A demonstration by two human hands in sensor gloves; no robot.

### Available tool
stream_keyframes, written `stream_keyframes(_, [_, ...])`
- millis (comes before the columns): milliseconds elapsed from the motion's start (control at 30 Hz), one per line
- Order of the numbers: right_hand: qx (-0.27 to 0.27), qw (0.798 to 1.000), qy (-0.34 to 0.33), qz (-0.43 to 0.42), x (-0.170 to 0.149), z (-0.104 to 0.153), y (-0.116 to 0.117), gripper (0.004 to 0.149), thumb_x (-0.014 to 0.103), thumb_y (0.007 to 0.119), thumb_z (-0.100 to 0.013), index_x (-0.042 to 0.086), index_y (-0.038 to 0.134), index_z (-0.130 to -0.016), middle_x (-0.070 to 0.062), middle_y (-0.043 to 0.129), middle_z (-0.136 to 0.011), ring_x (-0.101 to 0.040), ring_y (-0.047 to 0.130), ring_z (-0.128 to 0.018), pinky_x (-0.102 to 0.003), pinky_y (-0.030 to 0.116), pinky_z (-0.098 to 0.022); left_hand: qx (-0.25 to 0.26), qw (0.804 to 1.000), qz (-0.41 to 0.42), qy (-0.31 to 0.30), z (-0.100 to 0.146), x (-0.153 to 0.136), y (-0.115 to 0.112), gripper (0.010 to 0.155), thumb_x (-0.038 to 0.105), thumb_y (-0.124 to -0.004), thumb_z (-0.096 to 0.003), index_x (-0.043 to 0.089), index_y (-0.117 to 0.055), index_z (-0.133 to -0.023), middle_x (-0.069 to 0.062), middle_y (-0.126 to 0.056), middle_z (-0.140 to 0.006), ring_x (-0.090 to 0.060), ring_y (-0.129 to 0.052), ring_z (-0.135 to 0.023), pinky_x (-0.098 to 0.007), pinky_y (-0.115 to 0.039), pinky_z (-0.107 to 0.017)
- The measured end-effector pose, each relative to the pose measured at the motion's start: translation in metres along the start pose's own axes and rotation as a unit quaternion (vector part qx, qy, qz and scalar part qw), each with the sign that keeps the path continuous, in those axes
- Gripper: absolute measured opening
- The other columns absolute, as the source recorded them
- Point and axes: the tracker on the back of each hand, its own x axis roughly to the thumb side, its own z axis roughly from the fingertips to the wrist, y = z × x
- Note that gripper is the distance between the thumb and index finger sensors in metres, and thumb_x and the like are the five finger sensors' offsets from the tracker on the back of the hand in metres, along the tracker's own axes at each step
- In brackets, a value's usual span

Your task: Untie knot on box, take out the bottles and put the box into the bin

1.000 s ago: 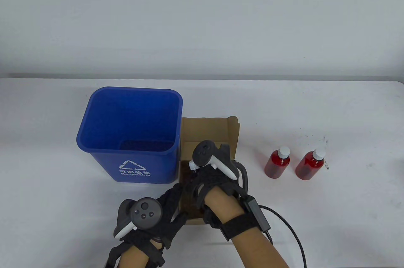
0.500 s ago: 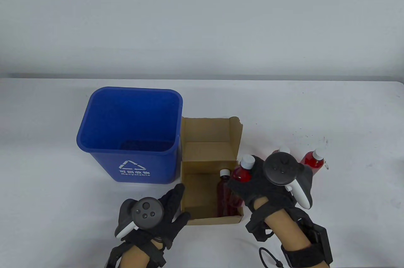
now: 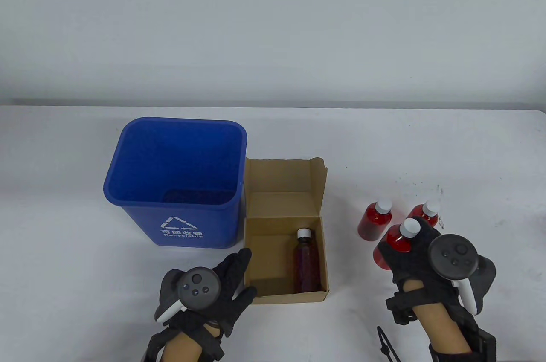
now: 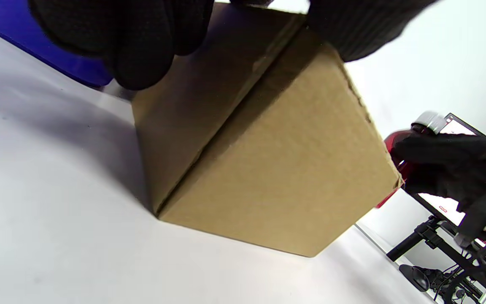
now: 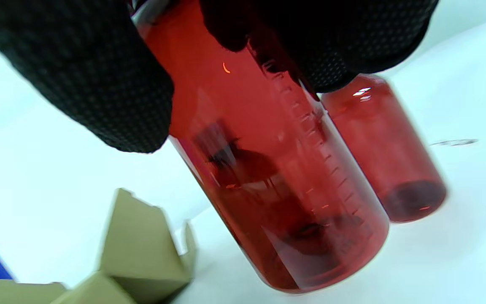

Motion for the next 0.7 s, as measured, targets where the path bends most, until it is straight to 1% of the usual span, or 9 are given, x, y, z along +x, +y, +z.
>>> stream_keyframes(100, [-0.006, 1.000, 0.026, 0.011, -0.018, -0.008, 0.001, 0.083, 0.041, 0.095, -0.041, 0.005, 0.045, -0.098, -0.020, 0.053, -0.096, -0.044, 0.073, -0.076, -0.050, 0.069, -0.050, 0.003, 1.000, 0.001, 0.004, 0.001, -0.001, 0.001, 0.082, 0.053, -0.066, -0.0504, 0.019, -0.023, -0.111, -0.024, -0.044, -0.109, -0.051, -0.072, -0.087, -0.062, -0.062, -0.063])
stream_keyframes(267, [-0.015, 0.999, 0.038, 0.035, -0.039, -0.015, 0.008, 0.083, 0.040, 0.096, -0.041, 0.006, 0.045, -0.098, -0.019, 0.053, -0.097, -0.044, 0.073, -0.076, -0.050, 0.069, -0.050, 0.003, 1.000, 0.004, 0.005, 0.001, -0.002, 0.001, 0.082, 0.053, -0.066, -0.0502, 0.018, -0.023, -0.111, -0.024, -0.044, -0.109, -0.051, -0.072, -0.086, -0.062, -0.062, -0.062])
stream_keyframes(467, [-0.024, 0.997, 0.037, 0.057, -0.054, -0.016, 0.017, 0.084, 0.040, 0.096, -0.041, 0.006, 0.045, -0.098, -0.019, 0.052, -0.097, -0.044, 0.072, -0.077, -0.051, 0.068, -0.051, 0.003, 1.000, 0.008, 0.005, 0.001, -0.002, 0.001, 0.082, 0.053, -0.066, -0.0502, 0.019, -0.023, -0.111, -0.024, -0.044, -0.109, -0.051, -0.072, -0.086, -0.062, -0.062, -0.062])
stream_keyframes(567, [-0.015, 0.997, 0.046, 0.065, -0.062, -0.019, 0.024, 0.084, 0.040, 0.095, -0.041, 0.006, 0.044, -0.098, -0.019, 0.052, -0.097, -0.044, 0.072, -0.077, -0.051, 0.068, -0.052, 0.004, 1.000, 0.008, 0.005, 0.002, -0.002, 0.001, 0.082, 0.053, -0.066, -0.0501, 0.018, -0.023, -0.111, -0.025, -0.044, -0.109, -0.051, -0.072, -0.086, -0.062, -0.062, -0.062])
stream_keyframes(700, [-0.010, 0.997, 0.064, 0.041, -0.069, -0.022, 0.024, 0.084, 0.040, 0.094, -0.041, 0.007, 0.041, -0.098, -0.018, 0.049, -0.098, -0.043, 0.070, -0.080, -0.053, 0.067, -0.053, 0.003, 1.000, 0.009, 0.005, 0.001, -0.003, 0.001, 0.082, 0.053, -0.066, -0.0501, 0.018, -0.023, -0.111, -0.025, -0.044, -0.109, -0.051, -0.072, -0.086, -0.062, -0.062, -0.062])
